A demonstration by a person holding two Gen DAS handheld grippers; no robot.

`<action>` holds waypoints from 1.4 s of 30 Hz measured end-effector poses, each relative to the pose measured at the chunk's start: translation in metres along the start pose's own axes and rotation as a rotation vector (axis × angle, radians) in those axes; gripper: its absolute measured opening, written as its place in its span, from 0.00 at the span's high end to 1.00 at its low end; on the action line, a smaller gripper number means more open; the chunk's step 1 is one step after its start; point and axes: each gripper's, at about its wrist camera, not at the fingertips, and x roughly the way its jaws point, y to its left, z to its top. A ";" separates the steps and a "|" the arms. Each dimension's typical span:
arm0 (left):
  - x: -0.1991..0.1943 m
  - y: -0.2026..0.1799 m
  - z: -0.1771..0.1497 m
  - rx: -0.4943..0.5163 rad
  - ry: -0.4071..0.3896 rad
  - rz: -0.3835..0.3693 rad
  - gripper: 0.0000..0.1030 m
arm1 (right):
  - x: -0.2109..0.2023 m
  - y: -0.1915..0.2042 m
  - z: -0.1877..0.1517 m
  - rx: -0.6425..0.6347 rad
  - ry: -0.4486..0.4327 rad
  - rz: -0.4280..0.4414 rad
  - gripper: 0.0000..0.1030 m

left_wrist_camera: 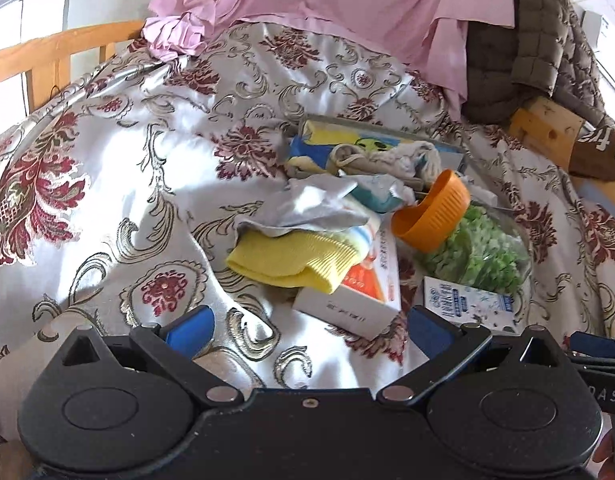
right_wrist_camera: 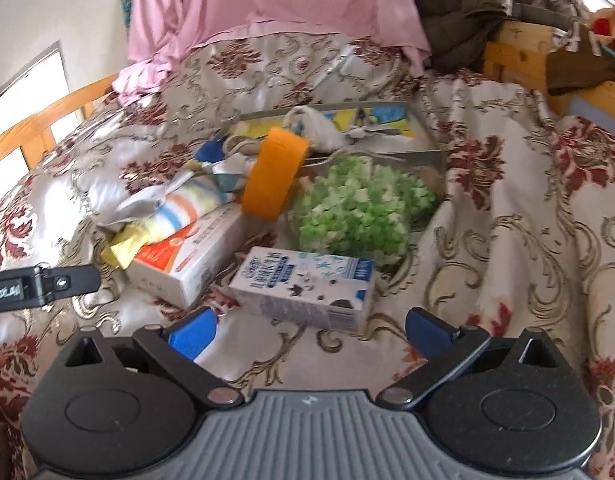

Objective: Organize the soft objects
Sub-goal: 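Move both tools back over the pile of soft items, then grasp a crumpled white cloth with the left tool while the right grasps the striped towel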

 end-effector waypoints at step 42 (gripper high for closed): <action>0.087 0.025 0.091 0.074 0.067 -0.119 0.01 | 0.081 0.078 0.039 -0.320 -0.204 0.296 0.00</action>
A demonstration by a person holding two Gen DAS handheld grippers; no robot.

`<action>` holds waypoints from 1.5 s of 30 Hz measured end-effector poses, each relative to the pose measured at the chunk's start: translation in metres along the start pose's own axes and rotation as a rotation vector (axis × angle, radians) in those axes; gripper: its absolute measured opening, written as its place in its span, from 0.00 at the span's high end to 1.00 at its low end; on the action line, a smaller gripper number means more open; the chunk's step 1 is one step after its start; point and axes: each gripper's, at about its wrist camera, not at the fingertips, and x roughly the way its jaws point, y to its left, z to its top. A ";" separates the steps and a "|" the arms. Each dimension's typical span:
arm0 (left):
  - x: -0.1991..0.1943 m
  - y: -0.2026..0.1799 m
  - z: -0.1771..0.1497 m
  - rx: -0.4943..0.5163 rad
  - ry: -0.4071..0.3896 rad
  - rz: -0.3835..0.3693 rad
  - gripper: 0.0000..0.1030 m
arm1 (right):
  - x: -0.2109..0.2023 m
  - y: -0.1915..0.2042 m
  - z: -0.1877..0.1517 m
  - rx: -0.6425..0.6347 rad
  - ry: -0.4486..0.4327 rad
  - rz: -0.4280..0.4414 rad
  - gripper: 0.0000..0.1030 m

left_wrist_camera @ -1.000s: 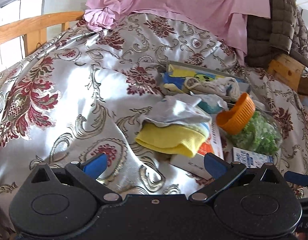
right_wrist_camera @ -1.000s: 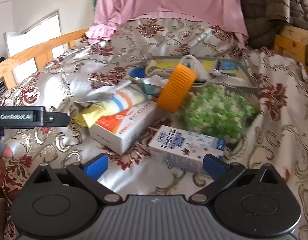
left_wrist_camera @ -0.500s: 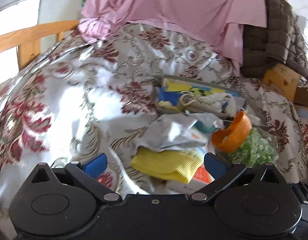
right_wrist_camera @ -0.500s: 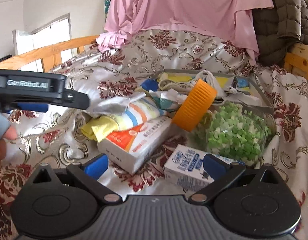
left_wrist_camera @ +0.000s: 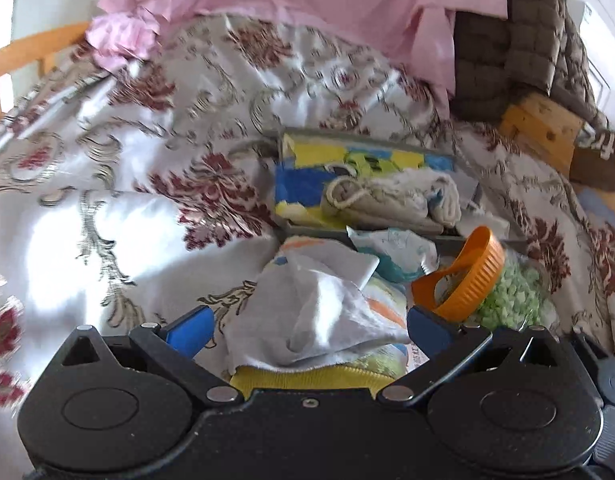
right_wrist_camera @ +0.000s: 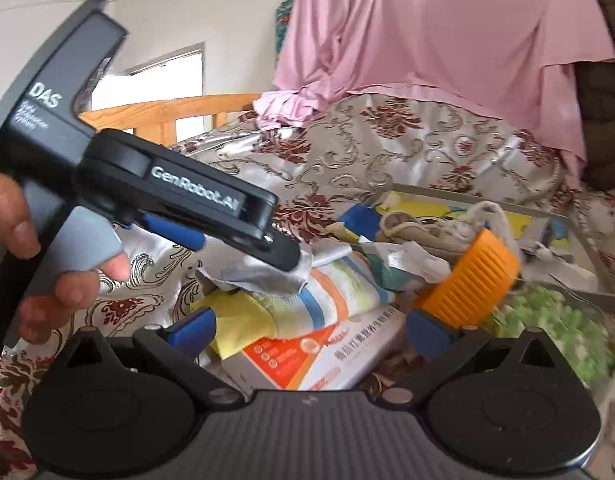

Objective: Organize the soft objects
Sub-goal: 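Grasp a crumpled white cloth with the left tool while the right grasps the striped towel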

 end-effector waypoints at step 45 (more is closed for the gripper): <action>0.031 0.020 0.005 -0.152 0.101 -0.114 0.80 | 0.030 -0.005 0.002 0.064 0.020 0.090 0.70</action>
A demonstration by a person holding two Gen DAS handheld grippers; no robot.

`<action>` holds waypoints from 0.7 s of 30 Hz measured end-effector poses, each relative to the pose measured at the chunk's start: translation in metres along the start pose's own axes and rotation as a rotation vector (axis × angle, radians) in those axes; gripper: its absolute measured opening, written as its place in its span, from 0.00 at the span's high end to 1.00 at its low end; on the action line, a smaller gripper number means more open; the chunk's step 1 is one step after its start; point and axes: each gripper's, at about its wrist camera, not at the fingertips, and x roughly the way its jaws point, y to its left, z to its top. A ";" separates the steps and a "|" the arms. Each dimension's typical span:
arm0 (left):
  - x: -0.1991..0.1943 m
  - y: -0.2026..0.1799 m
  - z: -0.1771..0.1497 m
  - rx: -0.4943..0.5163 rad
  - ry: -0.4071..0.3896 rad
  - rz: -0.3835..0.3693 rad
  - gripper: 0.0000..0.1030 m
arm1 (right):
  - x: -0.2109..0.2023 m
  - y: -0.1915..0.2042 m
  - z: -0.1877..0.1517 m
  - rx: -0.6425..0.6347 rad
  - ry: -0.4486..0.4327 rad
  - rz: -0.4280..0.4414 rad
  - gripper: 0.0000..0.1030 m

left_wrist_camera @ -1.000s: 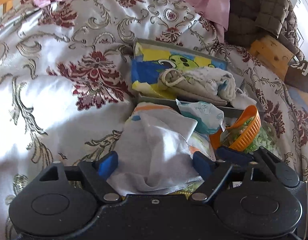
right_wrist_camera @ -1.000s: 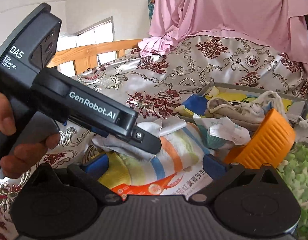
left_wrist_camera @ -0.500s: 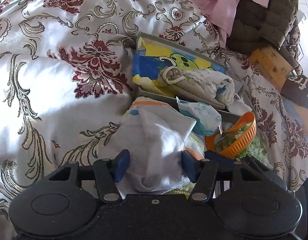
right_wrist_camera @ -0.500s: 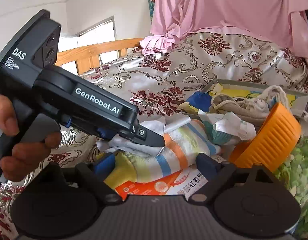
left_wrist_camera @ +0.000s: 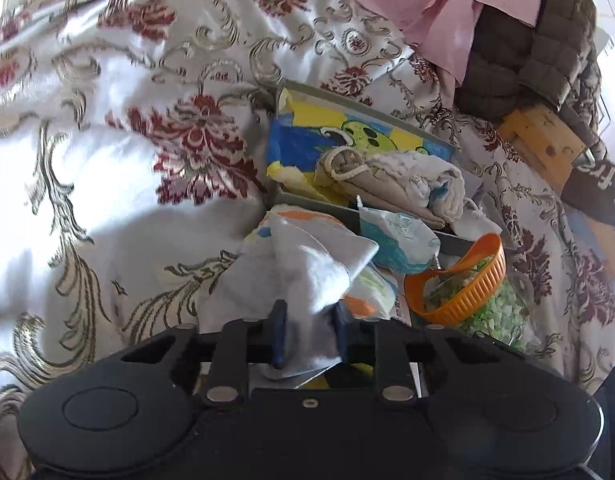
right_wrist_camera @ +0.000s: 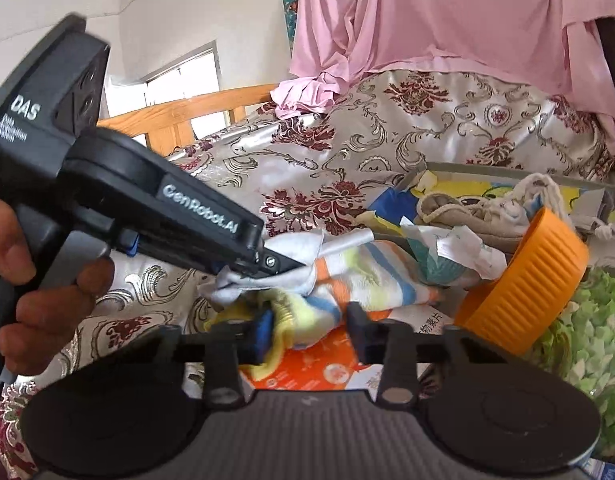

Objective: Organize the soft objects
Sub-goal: 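Grasp a crumpled white cloth with the left tool while the right grasps the striped towel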

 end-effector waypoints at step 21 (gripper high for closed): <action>-0.076 -0.035 -0.042 0.023 -0.078 0.010 0.88 | -0.113 -0.028 0.007 0.232 -0.070 -0.075 0.79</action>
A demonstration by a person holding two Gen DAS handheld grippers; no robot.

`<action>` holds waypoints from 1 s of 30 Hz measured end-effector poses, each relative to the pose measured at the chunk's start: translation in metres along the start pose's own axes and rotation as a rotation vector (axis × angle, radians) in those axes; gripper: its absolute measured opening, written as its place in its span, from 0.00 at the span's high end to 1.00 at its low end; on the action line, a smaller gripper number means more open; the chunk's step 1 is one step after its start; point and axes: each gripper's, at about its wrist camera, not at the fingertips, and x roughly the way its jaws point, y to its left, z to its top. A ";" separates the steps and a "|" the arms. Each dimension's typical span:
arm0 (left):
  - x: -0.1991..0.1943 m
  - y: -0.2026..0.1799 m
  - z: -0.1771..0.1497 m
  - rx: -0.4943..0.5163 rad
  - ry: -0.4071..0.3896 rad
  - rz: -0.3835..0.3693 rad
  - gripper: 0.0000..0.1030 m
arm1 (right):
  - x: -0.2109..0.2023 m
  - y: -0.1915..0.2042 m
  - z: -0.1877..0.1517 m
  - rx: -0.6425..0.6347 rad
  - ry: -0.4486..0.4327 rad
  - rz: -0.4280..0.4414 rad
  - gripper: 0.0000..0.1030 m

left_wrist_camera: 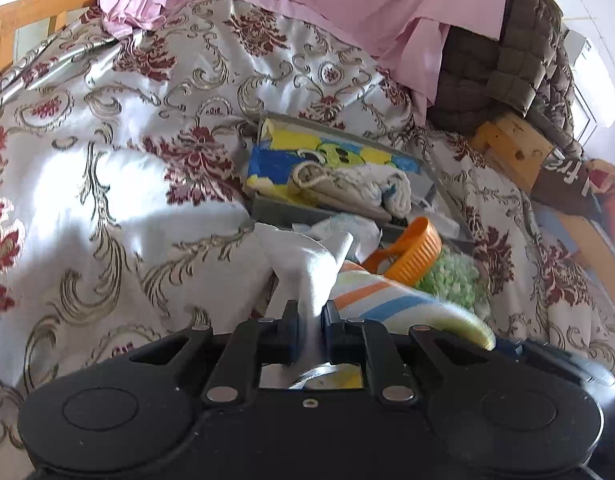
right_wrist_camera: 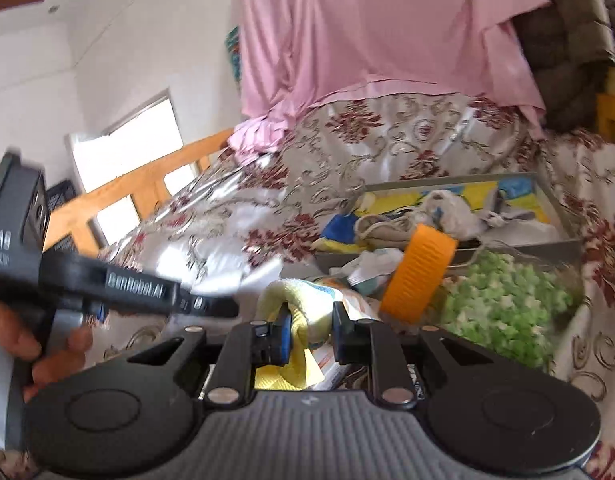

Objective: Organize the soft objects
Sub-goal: 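Grasp a crumpled white cloth with the left tool while the right grasps the striped towel, then carry the white cloth and striped towel over the cartoon-drawing tray with both tools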

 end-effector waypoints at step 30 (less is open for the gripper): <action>0.051 0.051 -0.020 -0.097 0.109 0.118 0.86 | 0.088 0.003 -0.026 -0.048 0.076 0.009 0.26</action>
